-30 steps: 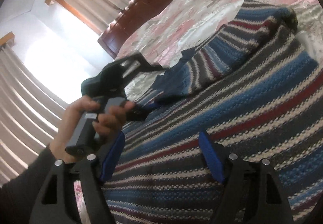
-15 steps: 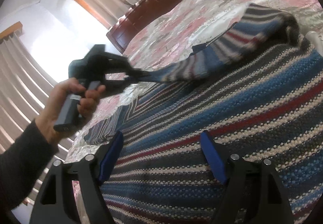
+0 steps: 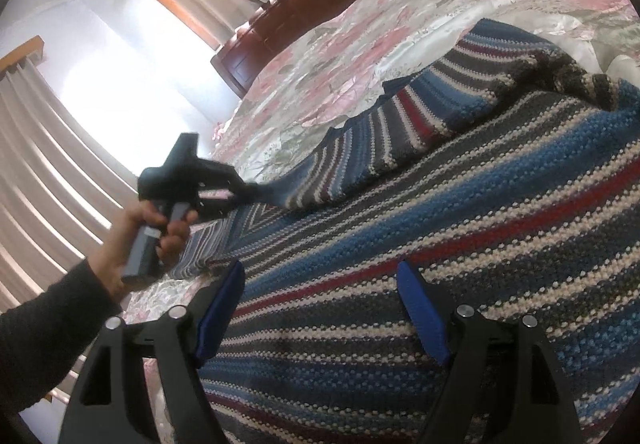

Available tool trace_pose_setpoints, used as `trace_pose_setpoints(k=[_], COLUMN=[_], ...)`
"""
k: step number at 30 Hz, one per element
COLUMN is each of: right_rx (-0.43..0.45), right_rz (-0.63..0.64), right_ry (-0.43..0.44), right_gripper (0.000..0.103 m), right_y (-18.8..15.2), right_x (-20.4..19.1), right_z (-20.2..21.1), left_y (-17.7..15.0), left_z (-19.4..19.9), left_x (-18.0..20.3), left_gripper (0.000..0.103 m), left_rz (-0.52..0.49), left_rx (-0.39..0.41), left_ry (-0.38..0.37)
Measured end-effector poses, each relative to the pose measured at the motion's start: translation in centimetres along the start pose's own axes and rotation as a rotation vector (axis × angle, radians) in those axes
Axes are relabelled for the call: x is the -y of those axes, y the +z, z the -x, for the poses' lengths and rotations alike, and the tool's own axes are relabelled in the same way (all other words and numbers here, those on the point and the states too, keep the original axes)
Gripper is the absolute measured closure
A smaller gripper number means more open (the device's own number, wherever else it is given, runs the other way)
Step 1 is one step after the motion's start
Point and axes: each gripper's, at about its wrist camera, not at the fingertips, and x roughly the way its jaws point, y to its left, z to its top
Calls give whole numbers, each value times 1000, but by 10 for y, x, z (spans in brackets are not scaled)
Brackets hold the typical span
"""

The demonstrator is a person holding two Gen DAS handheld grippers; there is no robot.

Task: Fold small clothes
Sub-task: 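Fold the held sleeve across the sweater body with the right gripper, then release, then grasp the other sleeve cuff with the left gripper and lift it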

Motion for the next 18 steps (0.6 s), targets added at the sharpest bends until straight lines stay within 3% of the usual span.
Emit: trace_pose_setpoints(k=[5,9,11,13,18], right_rx=[-3,-2,-2,-2,-14], right_rz=[-1,-1,-1,5,30], right_ry=[0,1,1,0,-31], right_gripper=[24,24,24,24,24], right_y=[-2,-2,-2,-2,-3], right_x=[2,2,2,0,-8], right_z=[0,1,1,0,-1], left_y=[-8,-13,-15,-17,-18], left_z=[-11,1,22,43,40], left_x=[-16,-19,-12,1,44], left_gripper=[88,80,67,45,30], left_rz=[35,46,33,29,-63], left_rx=[-10,11,68,139,171], left_ry=[21,56,139,133,69])
